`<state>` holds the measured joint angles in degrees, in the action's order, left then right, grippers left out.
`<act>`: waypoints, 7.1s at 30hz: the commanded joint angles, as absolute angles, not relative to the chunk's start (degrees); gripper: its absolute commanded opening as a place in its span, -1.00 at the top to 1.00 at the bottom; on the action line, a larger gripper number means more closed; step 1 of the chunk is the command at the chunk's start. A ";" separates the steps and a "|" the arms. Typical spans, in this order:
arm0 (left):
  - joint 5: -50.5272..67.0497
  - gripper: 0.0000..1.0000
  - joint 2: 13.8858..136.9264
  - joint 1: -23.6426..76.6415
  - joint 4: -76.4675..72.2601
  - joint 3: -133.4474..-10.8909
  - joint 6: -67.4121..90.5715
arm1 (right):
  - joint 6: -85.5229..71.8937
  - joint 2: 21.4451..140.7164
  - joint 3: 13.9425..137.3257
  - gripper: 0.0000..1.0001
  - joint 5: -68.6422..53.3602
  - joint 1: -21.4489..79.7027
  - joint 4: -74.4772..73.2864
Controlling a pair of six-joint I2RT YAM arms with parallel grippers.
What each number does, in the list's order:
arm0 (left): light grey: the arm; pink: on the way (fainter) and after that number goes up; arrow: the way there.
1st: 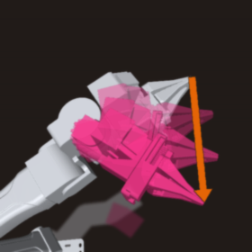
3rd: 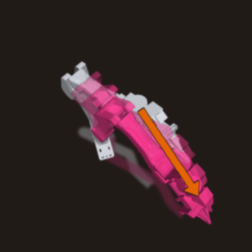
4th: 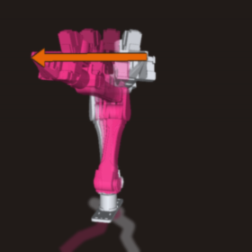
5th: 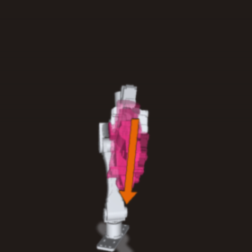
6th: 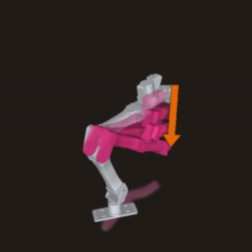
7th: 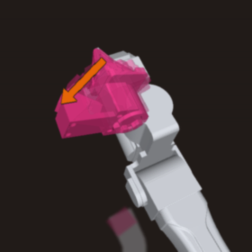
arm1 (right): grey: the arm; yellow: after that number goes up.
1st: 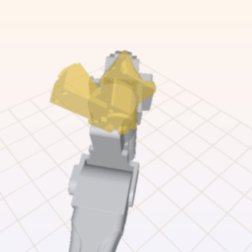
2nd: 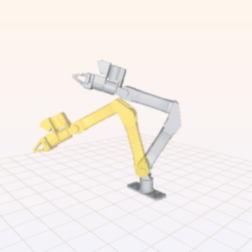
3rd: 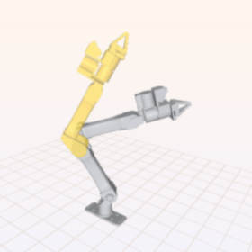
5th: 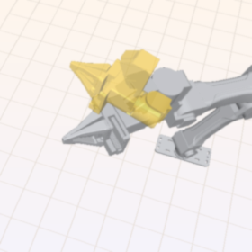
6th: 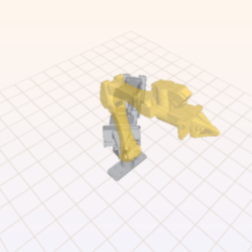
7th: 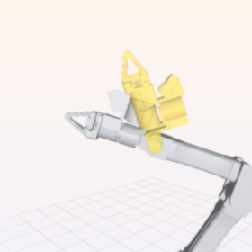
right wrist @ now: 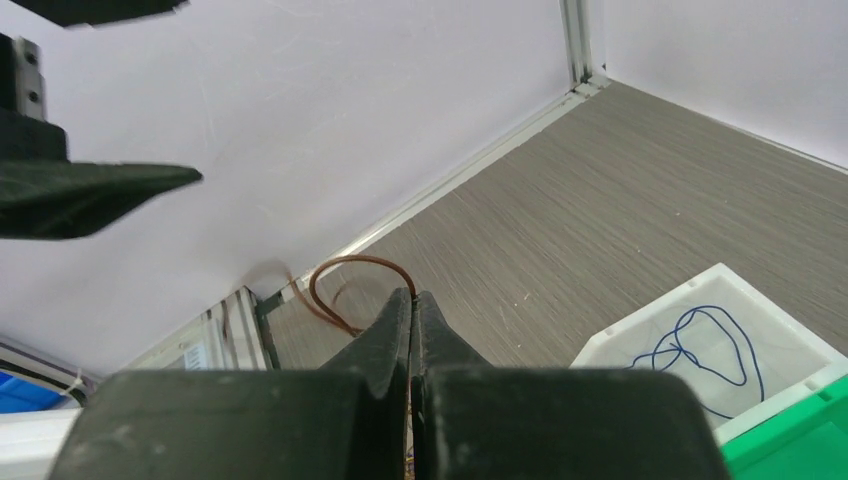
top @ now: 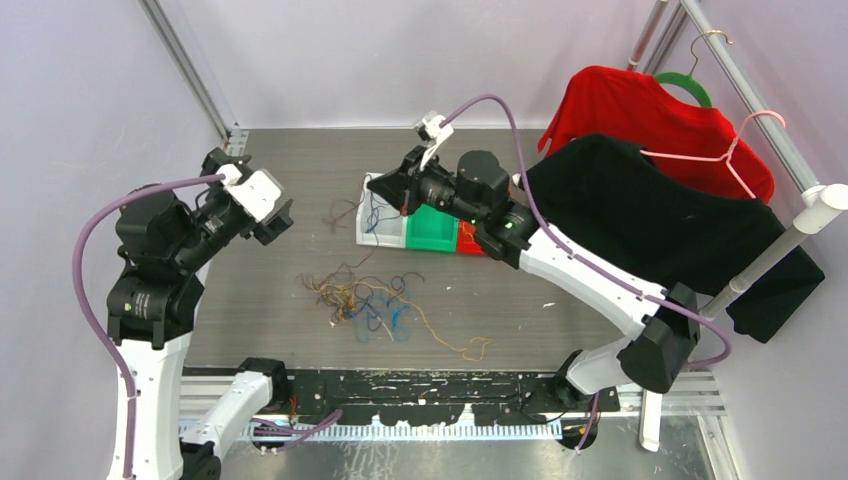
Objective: Untangle the cables
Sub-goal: Untie the cable, then place the cable in the bin.
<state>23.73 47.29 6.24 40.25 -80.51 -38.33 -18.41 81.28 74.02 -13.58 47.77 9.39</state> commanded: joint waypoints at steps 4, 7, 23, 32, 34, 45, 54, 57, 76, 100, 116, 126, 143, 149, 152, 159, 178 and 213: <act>30.19 -0.81 46.43 5.98 43.48 -80.55 -34.37 | -22.67 77.19 79.31 0.98 -16.64 45.92 8.35; 37.31 -0.78 45.53 6.02 44.22 -79.49 -29.24 | -26.60 77.97 82.51 0.98 -17.95 45.24 9.82; 54.42 -0.81 48.48 9.58 28.06 -63.47 -8.44 | -44.74 82.49 94.75 0.98 -23.67 45.04 22.72; 51.36 -0.57 53.45 19.52 26.04 -62.87 -10.18 | -49.61 83.58 95.92 0.98 -24.24 44.97 26.19; 48.90 -0.30 54.59 19.77 25.57 -62.93 -10.29 | -49.82 83.29 95.95 0.98 -24.35 44.84 26.28; 52.53 1.00 57.65 19.78 25.98 -72.42 -6.79 | -46.80 80.06 88.40 0.71 -27.48 44.53 30.02; 46.58 1.00 55.99 19.78 32.06 -85.90 -10.66 | -27.43 69.30 68.66 -0.67 -20.41 44.47 20.35; 45.66 1.00 55.69 19.81 32.56 -88.17 -11.07 | -23.80 66.38 62.16 -0.84 -19.80 44.56 21.24; 47.31 1.00 56.88 19.80 33.81 -92.44 -7.88 | -26.25 81.85 60.34 -0.65 -19.72 53.91 34.72; 42.29 1.00 62.54 19.78 29.02 -115.24 -3.69 | -25.86 102.27 51.11 -0.23 -1.53 57.64 47.22; 38.39 1.00 67.19 19.85 28.13 -119.06 -7.66 | -25.14 92.59 50.83 -0.53 1.60 60.01 40.30; 43.97 1.00 69.47 21.39 28.14 -109.88 -7.61 | -16.22 75.28 52.95 -0.65 13.63 58.89 19.53; 34.89 1.00 86.61 33.00 23.51 -111.42 -20.06 | -19.13 62.18 47.91 -0.55 26.36 42.65 8.04; 33.92 1.00 92.57 33.72 23.47 -113.92 -20.74 | -18.62 60.90 46.64 -0.49 25.36 39.51 6.90; 33.95 1.00 94.97 34.31 23.38 -115.08 -20.94 | -17.80 60.01 45.34 -0.44 26.12 38.52 7.36; 32.73 1.00 100.88 34.63 24.01 -119.64 -24.46 | -17.42 58.66 42.39 -0.07 18.49 36.53 10.25; 32.01 1.00 106.40 34.63 21.43 -118.36 -29.43 | -18.84 59.59 42.34 0.26 8.61 36.51 11.60; 28.08 1.00 109.31 35.89 23.67 -120.25 -33.07 | -23.82 69.93 47.81 0.38 3.80 34.67 9.06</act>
<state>28.80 111.39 34.72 25.10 -124.81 -33.52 -22.83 72.03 45.76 0.19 35.73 9.50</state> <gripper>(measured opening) 0.010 0.314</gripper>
